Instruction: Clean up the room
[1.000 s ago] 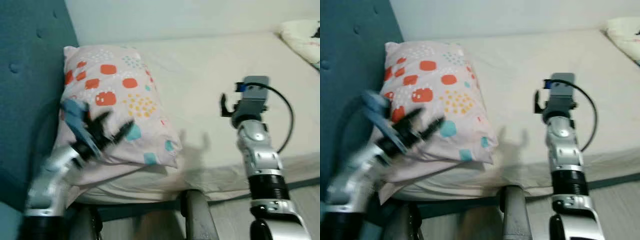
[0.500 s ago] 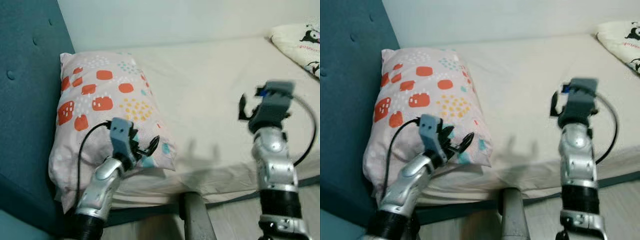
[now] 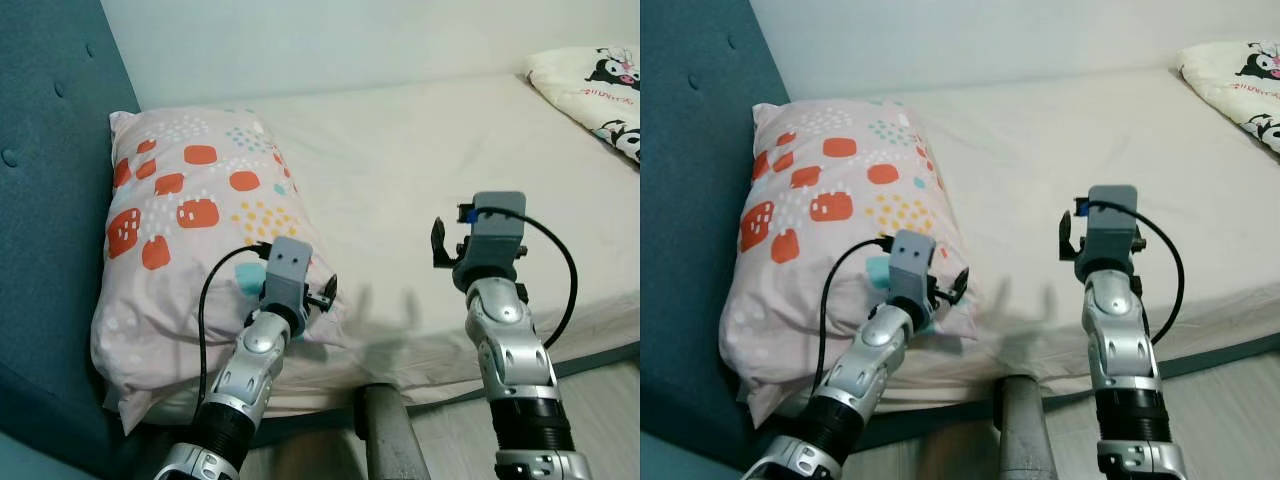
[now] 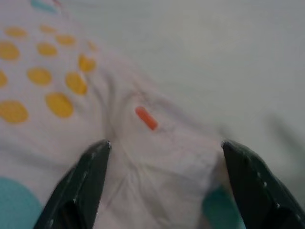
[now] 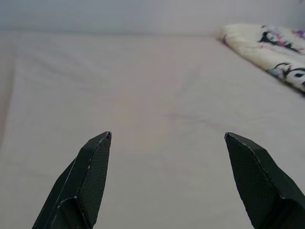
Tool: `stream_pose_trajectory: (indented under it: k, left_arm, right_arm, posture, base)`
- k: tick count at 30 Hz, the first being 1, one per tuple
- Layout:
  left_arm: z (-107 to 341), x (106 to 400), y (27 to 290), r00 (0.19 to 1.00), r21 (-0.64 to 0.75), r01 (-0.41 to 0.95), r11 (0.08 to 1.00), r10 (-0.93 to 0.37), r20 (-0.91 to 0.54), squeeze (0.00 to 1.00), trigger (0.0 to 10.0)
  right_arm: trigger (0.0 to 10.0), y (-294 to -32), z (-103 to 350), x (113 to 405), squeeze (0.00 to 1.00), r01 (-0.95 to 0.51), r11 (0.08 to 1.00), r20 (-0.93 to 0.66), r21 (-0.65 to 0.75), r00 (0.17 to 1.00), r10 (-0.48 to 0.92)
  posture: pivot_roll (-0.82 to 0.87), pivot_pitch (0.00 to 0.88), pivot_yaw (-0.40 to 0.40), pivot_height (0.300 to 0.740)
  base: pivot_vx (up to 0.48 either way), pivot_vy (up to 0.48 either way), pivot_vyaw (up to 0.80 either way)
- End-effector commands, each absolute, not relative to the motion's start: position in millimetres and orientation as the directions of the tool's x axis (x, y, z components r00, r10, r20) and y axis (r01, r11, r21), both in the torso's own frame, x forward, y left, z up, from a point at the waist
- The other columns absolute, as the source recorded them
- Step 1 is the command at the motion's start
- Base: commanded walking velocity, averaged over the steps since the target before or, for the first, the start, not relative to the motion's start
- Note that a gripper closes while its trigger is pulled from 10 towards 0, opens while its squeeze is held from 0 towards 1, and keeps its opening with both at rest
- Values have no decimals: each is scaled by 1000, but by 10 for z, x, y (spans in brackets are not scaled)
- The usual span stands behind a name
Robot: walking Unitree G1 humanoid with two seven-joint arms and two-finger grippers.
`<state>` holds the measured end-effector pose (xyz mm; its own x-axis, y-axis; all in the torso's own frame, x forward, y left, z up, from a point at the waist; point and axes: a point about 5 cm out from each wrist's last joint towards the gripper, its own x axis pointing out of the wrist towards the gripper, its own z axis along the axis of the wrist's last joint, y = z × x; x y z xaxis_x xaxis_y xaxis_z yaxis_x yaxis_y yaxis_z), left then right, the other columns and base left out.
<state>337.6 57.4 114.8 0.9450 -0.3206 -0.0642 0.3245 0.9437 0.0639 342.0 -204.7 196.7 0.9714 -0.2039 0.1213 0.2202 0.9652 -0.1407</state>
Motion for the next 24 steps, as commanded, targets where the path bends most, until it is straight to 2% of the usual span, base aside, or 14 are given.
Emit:
stream_pose_trajectory:
  k: [1, 2, 5, 6, 8, 11, 13, 18, 20, 21, 22, 23, 24]
  left_arm:
    - [981, 3410, 800, 961, 205, 262, 943, -236, -143, 0, 10000]
    - [981, 3410, 800, 961, 205, 262, 943, -236, -143, 0, 10000]
    - [955, 3474, 1172, 979, 395, 191, 899, -146, -141, 0, 10000]
    - [955, 3474, 1172, 979, 395, 191, 899, -146, -141, 0, 10000]
    - [934, 3490, 1434, 984, 539, 167, 826, -104, -146, 0, 10000]
    - [918, 3483, 1556, 984, 598, 166, 784, -90, -156, 0, 10000]
    - [874, 3443, 1802, 976, 686, 195, 702, -71, -204, 0, 10000]
    - [839, 3413, 1896, 967, 714, 228, 662, -73, -242, 0, 10000]
    - [650, 3282, 1988, 903, 714, 409, 568, -137, -408, 0, 10000]
    - [650, 3282, 1988, 903, 714, 409, 568, -137, -408, 0, 10000]
    - [508, 3165, 2009, 829, 668, 540, 513, -184, -528, 0, 10000]
    - [508, 3165, 2009, 829, 668, 540, 513, -184, -528, 0, 10000]
    - [406, 3067, 2025, 763, 622, 629, 467, -214, -610, 0, 10000]
  right_arm:
    - [10000, -2085, 1964, 3421, 0, 229, 963, 121, -144, 970, -213]
    - [10000, -2085, 1964, 3421, 0, 229, 963, 121, -144, 970, -213]
    - [10000, -2070, 1961, 3419, 0, 230, 963, 124, -143, 969, -213]
    - [10000, -2070, 1961, 3419, 0, 230, 963, 124, -143, 969, -213]
    - [10000, -2059, 1965, 3419, 0, 230, 963, 127, -141, 969, -212]
    - [10000, -2059, 1966, 3420, 0, 230, 963, 127, -140, 969, -213]
    - [10000, -2072, 1973, 3425, 0, 232, 962, 129, -140, 968, -215]
    - [10000, -2084, 1975, 3427, 0, 235, 962, 130, -141, 967, -217]
    - [10000, -2103, 1978, 3432, 0, 241, 960, 130, -141, 966, -223]
    - [10000, -2103, 1978, 3432, 0, 241, 960, 130, -141, 966, -223]
    - [10000, -2106, 1981, 3434, 0, 243, 960, 131, -140, 966, -225]
    - [10000, -2106, 1981, 3434, 0, 243, 960, 131, -140, 966, -225]
    - [10000, -2109, 1985, 3434, 0, 244, 960, 132, -140, 965, -226]
  posture:
    - [-166, 79, 10, 511]
    - [-166, 79, 10, 511]
    - [-165, 74, 13, 511]
    - [-165, 74, 13, 511]
    - [-164, 74, 14, 511]
    - [-159, 73, 13, 511]
    - [-151, 75, 12, 511]
    - [-148, 76, 11, 511]
    - [-143, 78, 9, 511]
    - [-143, 78, 9, 511]
    - [-144, 80, 8, 511]
    - [-144, 80, 8, 511]
    - [-144, 80, 8, 511]
  base:
    - [0, 0, 0]
    - [0, 0, 0]
    - [0, 0, 0]
    - [0, 0, 0]
    - [0, 0, 0]
    - [0, 0, 0]
    - [0, 0, 0]
    - [0, 0, 0]
    - [0, 0, 0]
    - [0, 0, 0]
    - [0, 0, 0]
    - [0, 0, 0]
    - [0, 0, 0]
